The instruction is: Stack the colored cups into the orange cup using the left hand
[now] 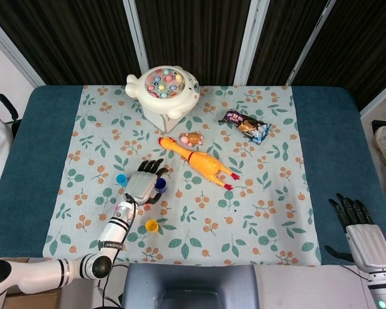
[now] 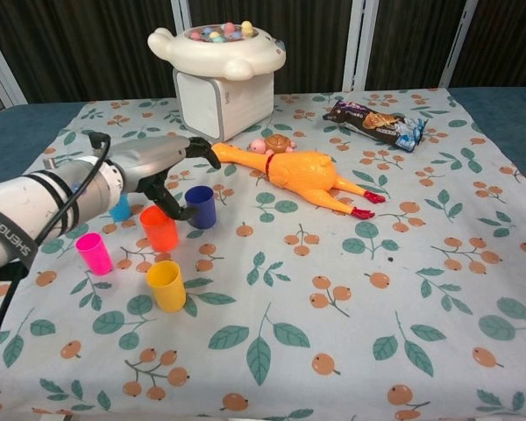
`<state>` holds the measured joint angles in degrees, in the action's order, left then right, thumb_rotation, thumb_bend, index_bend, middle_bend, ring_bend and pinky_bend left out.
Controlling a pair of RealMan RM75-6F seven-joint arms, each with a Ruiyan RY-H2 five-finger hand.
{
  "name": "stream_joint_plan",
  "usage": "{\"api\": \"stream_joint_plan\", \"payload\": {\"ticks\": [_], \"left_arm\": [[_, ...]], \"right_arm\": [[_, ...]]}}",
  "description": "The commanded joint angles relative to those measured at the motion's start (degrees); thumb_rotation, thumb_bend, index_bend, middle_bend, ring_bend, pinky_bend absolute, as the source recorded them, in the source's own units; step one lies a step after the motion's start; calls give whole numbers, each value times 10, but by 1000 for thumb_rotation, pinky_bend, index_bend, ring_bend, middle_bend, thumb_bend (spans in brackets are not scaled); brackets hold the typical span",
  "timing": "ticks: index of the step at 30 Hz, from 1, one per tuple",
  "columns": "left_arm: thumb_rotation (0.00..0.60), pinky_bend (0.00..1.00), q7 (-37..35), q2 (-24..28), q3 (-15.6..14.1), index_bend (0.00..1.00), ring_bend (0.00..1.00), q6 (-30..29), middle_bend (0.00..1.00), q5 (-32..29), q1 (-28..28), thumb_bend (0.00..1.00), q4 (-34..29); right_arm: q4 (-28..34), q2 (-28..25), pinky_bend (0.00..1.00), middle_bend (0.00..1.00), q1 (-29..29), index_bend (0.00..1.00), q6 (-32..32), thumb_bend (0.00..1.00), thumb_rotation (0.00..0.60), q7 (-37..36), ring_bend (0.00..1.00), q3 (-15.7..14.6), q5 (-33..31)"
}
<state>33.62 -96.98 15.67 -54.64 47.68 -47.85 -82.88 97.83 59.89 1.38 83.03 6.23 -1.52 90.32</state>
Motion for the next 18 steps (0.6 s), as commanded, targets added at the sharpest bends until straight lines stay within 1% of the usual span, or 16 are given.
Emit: {"api": "stream_joint_plan", "payload": {"ticks": [1, 9, 18], "left_arm": [[600, 66, 22, -11, -4, 229, 0, -9, 0, -23, -13, 334, 6], [600, 66, 56, -30, -15, 281, 0, -26, 0, -48, -28, 331, 40], [600, 66, 50, -31, -18, 325, 0, -27, 0, -50, -31, 326, 48]], "right_arm": [[0, -3, 0, 0, -1, 0, 2, 213, 600, -4, 0, -1, 1], [-1, -10, 0, 0, -4, 0, 10, 213, 600, -17, 0, -2, 7], [-2, -11, 0, 0, -4, 0, 11, 213, 600, -20, 0, -3, 8]]}}
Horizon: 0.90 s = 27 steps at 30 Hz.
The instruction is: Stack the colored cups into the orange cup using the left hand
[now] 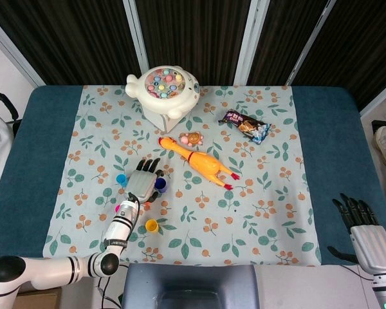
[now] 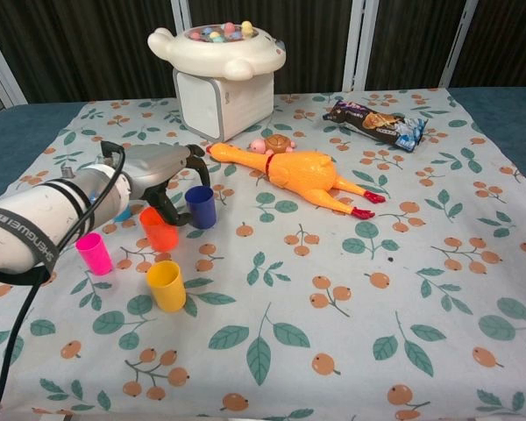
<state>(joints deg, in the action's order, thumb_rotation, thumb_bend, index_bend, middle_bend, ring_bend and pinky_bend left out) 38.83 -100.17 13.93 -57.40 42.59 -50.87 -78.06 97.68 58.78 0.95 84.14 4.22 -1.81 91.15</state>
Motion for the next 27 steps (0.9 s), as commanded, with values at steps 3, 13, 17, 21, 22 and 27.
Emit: {"api": "stream_joint_plan", "payload": {"ticks": [3, 13, 17, 21, 22, 27], "left_arm": [[600, 67, -8, 0, -1, 342, 0, 2, 0, 3, -1, 327, 4], [600, 66, -27, -9, -4, 462, 0, 3, 33, 19, -3, 337, 25], [600, 66, -36, -8, -3, 494, 0, 1, 45, 29, -1, 335, 22], [600, 66, -45, -3, -2, 503, 0, -2, 50, 37, 1, 340, 15], [600, 66, -46, -1, -1, 505, 0, -2, 50, 38, 2, 341, 12], [600, 66, -69, 27, 9, 505, 0, -4, 50, 43, 10, 342, -28]], "right_arm": [[0, 0, 0, 0, 0, 0, 0, 213, 600, 0, 0, 0, 0], [0, -3, 0, 0, -2, 0, 4, 213, 600, -5, 0, 0, 1], [0, -3, 0, 0, -2, 0, 5, 212, 600, -6, 0, 0, 1], [0, -4, 0, 0, -4, 0, 8, 213, 600, -8, 0, 0, 3], [0, -4, 0, 0, -4, 0, 9, 213, 600, -8, 0, 0, 3], [0, -4, 0, 0, -4, 0, 8, 213, 600, -9, 0, -1, 4]]}}
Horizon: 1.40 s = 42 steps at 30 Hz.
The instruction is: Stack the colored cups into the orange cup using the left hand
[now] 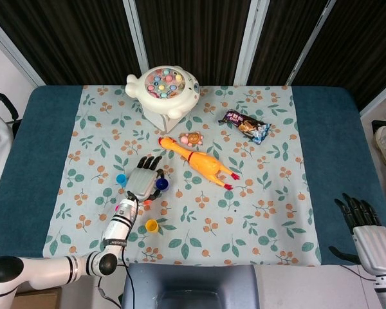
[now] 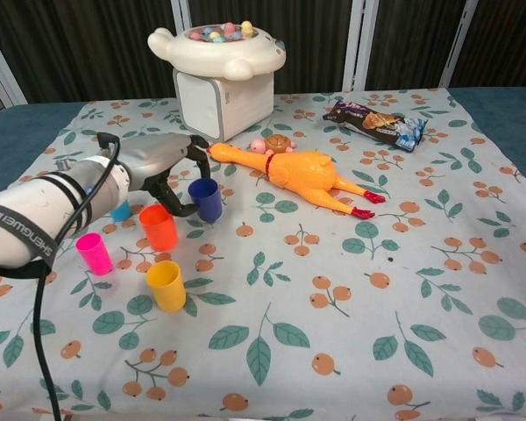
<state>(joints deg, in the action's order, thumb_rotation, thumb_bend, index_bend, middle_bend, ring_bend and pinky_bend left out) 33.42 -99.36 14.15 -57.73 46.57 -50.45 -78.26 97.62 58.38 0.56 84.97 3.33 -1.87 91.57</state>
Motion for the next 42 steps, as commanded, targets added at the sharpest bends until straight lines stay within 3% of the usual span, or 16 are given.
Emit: {"api": "stream_joint_plan", "payload": {"ticks": [1, 8, 14, 20, 34, 38, 42], "left_arm": [[600, 66, -21, 30, 9, 504, 0, 0, 50, 5, 9, 343, -41], [600, 67, -70, 143, 21, 497, 0, -5, 49, 20, 46, 343, -166], [600, 67, -94, 201, -13, 495, 0, -3, 49, 41, 77, 346, -207], [600, 68, -130, 193, -48, 493, 0, 6, 50, 83, 96, 346, -179], [600, 68, -136, 167, -59, 477, 0, 12, 51, 106, 93, 346, -135], [600, 68, -136, 165, -59, 415, 0, 15, 50, 104, 91, 348, -132], [600, 67, -143, 168, -57, 138, 0, 23, 26, 100, 90, 353, -132]], "right_arm": [[0, 0, 0, 0, 0, 0, 0, 213, 600, -1, 0, 0, 0], [0, 0, 0, 0, 0, 0, -3, 212, 600, 1, 0, -2, 2], [2, 3, 0, 0, -1, 0, -1, 213, 600, 9, 0, -3, 5], [4, 6, 0, 0, -2, 0, 0, 213, 600, 14, 0, -5, 8], [4, 3, 0, 0, -3, 0, 3, 213, 600, 9, 0, -3, 5], [4, 3, 0, 0, -3, 0, 3, 213, 600, 8, 0, -3, 6], [3, 2, 0, 0, -3, 0, 4, 213, 600, 7, 0, -2, 5]]}}
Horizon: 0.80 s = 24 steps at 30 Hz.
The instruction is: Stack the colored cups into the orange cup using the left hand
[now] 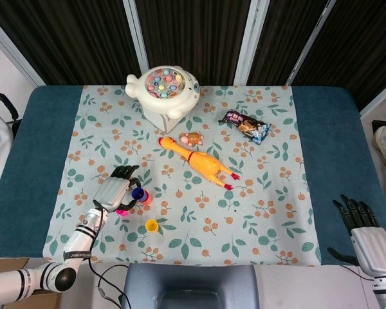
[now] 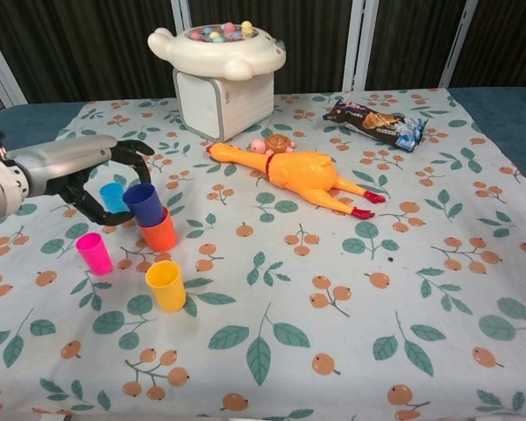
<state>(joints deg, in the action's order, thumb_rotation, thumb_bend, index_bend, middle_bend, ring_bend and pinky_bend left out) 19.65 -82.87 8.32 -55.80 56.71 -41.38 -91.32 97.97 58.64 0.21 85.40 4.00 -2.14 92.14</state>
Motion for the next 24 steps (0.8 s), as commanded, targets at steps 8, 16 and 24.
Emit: {"api": "stream_joint_plan", "payload": {"ticks": [8, 16, 24], "left_arm": [[600, 70, -23, 25, -5, 24, 0, -3, 12, 25, 10, 353, -31], [600, 70, -126, 96, -80, 45, 0, -64, 0, 205, 80, 348, -117], [600, 65, -161, 58, -122, 21, 0, -101, 0, 296, 117, 349, -82]], "right_arm": [[0, 1, 0, 0, 0, 0, -2, 213, 600, 3, 0, 0, -1], [0, 3, 0, 0, 3, 0, -9, 213, 600, 5, 0, 0, -3], [1, 6, 0, 0, 2, 0, -7, 213, 600, 11, 0, -6, 8]]}}
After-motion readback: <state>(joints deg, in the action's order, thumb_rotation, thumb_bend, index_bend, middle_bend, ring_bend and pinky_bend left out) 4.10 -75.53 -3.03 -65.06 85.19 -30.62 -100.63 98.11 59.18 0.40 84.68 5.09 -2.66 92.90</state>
